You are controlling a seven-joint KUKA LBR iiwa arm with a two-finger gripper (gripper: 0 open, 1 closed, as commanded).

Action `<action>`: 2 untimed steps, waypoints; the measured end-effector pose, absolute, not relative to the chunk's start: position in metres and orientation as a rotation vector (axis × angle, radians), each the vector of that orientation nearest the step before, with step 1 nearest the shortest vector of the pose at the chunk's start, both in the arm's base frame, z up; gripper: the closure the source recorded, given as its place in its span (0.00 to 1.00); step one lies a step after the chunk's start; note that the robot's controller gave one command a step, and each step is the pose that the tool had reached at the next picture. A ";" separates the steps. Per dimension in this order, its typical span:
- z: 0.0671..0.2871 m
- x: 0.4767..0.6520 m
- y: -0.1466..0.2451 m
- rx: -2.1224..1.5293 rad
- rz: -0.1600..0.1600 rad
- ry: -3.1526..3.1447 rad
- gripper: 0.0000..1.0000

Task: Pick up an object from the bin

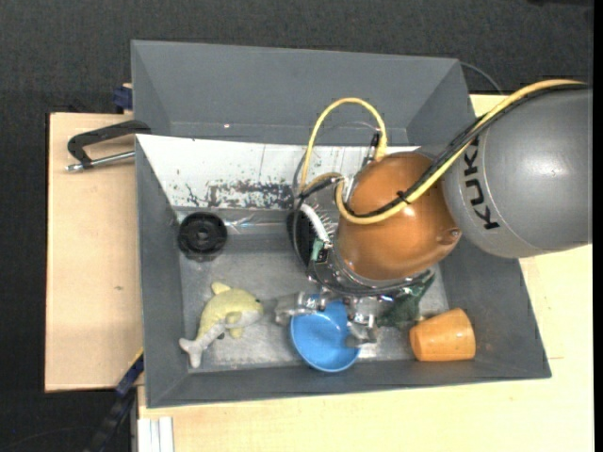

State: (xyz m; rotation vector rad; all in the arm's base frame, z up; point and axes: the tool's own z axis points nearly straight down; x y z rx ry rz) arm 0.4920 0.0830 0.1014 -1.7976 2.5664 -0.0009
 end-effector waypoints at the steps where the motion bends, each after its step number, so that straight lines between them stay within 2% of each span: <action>1: 0.101 0.493 0.090 -2.369 0.001 2.053 0.00; 2: 0.072 0.493 0.107 -2.642 -0.001 1.686 0.00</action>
Offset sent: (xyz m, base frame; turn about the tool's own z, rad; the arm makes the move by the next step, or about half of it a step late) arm 0.0004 0.0049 -0.0014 -0.4934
